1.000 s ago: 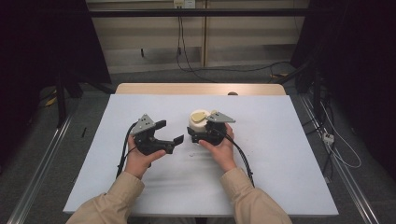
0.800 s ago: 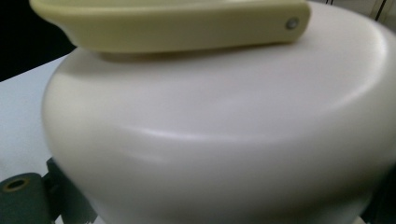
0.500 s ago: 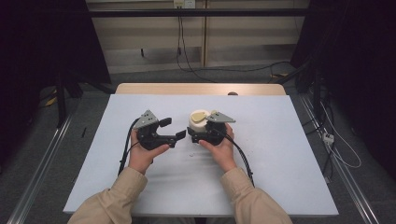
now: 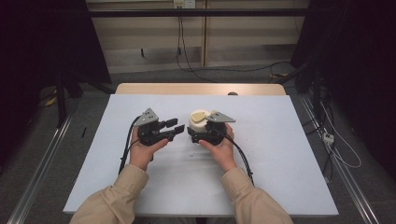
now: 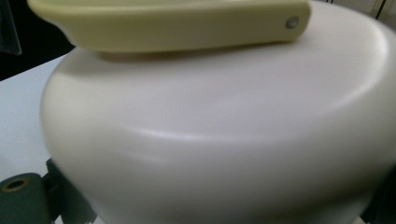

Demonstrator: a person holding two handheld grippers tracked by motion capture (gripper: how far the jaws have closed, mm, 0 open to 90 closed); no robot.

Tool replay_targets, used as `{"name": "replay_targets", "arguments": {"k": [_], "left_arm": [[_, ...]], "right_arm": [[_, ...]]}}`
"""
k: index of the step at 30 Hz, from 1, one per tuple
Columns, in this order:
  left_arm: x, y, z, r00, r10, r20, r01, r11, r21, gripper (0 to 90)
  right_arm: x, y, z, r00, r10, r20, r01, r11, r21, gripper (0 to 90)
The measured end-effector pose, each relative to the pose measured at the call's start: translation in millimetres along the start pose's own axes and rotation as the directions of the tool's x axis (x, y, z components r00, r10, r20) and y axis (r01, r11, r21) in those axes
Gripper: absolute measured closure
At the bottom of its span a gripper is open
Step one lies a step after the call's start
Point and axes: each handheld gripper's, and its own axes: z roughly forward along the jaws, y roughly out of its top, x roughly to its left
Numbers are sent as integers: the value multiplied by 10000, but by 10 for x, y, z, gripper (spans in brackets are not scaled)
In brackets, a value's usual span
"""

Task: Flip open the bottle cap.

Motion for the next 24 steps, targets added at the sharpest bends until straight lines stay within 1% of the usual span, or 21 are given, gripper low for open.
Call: {"name": "replay_targets", "arguments": {"k": [4,5,7,8,9,12,17,20,21,22,24], "left_arm": [[2,-9,20,10000,-10,20,10,10000,1,570],[3,-6,28,9999,-49,131,49,10000,-4,583],[-6,4,30,9999,64,-78,-64,10000,37,597],[-6,4,30,9999,64,-78,-64,10000,37,609],[-4,12,34,10000,65,14,-65,10000,39,623],[-3,35,49,9999,110,0,-110,9999,104,668],[1,51,92,9999,-104,108,103,9999,121,752],[13,58,108,9999,-73,73,72,9999,144,815],[16,60,111,9999,-103,15,103,9998,176,837],[27,60,117,9998,-175,57,174,9997,193,860],[34,61,125,9999,-102,-5,103,9994,317,895]], "right_arm": [[-1,-2,2,10000,19,-3,-19,10000,-9,54],[0,-2,1,10000,19,7,-19,10000,2,54],[-1,0,1,10000,14,8,-14,10000,19,55],[-1,1,2,10000,18,8,-18,10000,27,54],[-1,2,2,10000,15,9,-15,10000,30,54],[-1,0,0,10000,11,4,-11,10000,24,54],[0,1,1,10000,23,10,-23,10000,30,54],[0,-1,1,10000,20,15,-20,10000,18,54],[0,0,1,10000,20,15,-20,10000,25,54],[1,0,1,10000,20,16,-21,10000,31,54],[0,0,1,10000,20,16,-20,10000,29,54]]}}
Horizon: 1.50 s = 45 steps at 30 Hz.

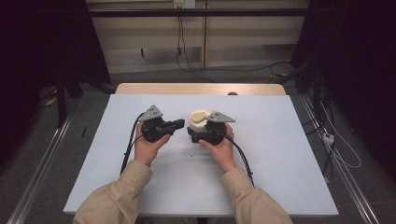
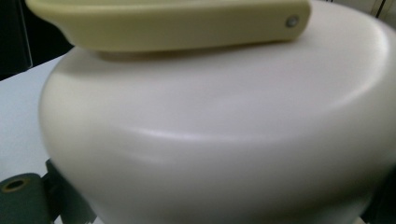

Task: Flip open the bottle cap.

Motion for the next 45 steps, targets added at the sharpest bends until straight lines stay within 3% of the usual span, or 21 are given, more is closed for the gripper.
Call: {"name": "replay_targets", "arguments": {"k": [12,18,45], "left_arm": [[-36,65,95,9993,358,90,-362,9977,574,900],[-47,89,139,9993,354,128,-363,9963,775,900],[-70,233,208,9980,588,242,-611,9916,1140,900]], "right_arm": [[2,-3,0,10000,24,12,-24,10000,-8,54],[3,-3,1,10000,35,21,-35,10000,-5,53],[1,-5,4,10000,54,24,-54,10000,-6,52]]}}
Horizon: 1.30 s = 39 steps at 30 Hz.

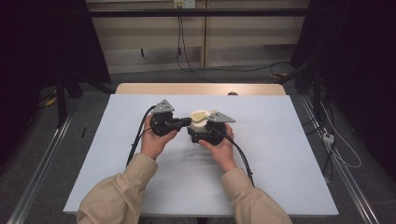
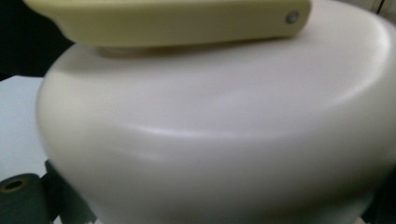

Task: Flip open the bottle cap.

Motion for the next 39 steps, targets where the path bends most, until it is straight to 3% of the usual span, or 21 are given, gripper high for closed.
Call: {"name": "replay_targets", "arguments": {"k": [24,39], "left_arm": [[-1,90,14,9997,-139,175,141,9998,-104,900],[12,127,39,9999,-162,37,162,9998,-95,900]], "right_arm": [[-2,-4,4,10000,24,8,-24,10000,-28,51],[1,-6,4,10000,22,5,-22,10000,-9,50]]}}
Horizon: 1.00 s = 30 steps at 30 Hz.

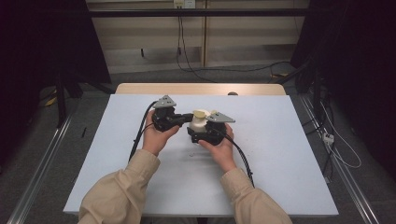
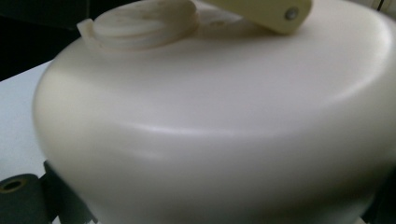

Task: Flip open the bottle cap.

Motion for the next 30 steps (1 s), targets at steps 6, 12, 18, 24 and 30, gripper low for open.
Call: {"name": "replay_targets", "arguments": {"k": [6,12,18,24,30], "left_arm": [[-14,34,0,10000,50,54,-50,10000,-26,900],[-24,53,19,10000,70,70,-70,10000,-46,900],[-29,73,31,9999,88,48,-88,9999,-74,900],[-37,93,40,9999,126,64,-126,9999,-54,900],[-44,107,57,9999,114,75,-113,9999,-80,900]], "right_arm": [[0,-1,1,10000,-1,-2,1,10000,-4,50],[1,-1,1,10000,1,5,-1,10000,3,50],[1,-2,2,10000,4,11,-4,10000,6,49],[2,-3,2,10000,4,18,-4,10000,7,49],[2,-3,2,10000,10,15,-10,10000,11,49]]}}
